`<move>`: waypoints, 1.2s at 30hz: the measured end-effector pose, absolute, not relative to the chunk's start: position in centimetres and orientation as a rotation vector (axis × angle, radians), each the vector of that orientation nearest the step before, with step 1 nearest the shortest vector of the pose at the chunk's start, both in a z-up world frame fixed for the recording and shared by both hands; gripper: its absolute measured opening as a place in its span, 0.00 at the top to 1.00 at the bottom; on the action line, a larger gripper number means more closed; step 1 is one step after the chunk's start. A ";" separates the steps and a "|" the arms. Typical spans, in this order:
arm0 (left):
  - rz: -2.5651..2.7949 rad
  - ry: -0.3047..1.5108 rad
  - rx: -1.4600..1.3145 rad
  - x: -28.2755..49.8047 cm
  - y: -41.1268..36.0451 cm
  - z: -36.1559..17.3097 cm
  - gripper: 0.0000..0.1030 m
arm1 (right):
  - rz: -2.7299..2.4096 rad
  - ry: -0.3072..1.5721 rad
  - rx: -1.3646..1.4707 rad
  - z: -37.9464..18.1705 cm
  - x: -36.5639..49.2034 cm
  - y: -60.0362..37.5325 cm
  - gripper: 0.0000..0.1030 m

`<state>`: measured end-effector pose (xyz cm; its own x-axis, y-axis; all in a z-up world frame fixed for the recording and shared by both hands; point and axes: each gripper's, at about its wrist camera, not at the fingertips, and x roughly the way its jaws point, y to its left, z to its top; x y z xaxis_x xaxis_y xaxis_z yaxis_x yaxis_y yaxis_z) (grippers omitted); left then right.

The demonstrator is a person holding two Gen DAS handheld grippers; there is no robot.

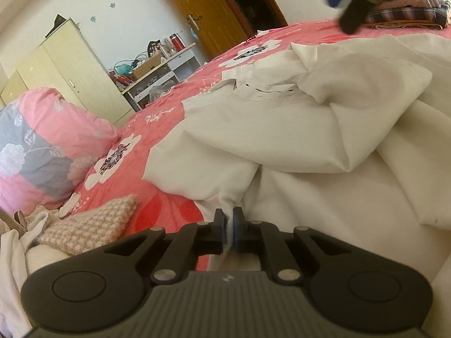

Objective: Fold clothes

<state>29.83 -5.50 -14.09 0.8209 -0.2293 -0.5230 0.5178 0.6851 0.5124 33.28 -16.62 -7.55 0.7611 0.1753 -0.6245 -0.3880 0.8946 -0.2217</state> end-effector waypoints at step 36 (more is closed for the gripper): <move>-0.451 0.451 0.667 29.9 -5.1 -14.1 0.95 | -0.358 0.375 0.872 -12.3 24.6 -33.7 0.84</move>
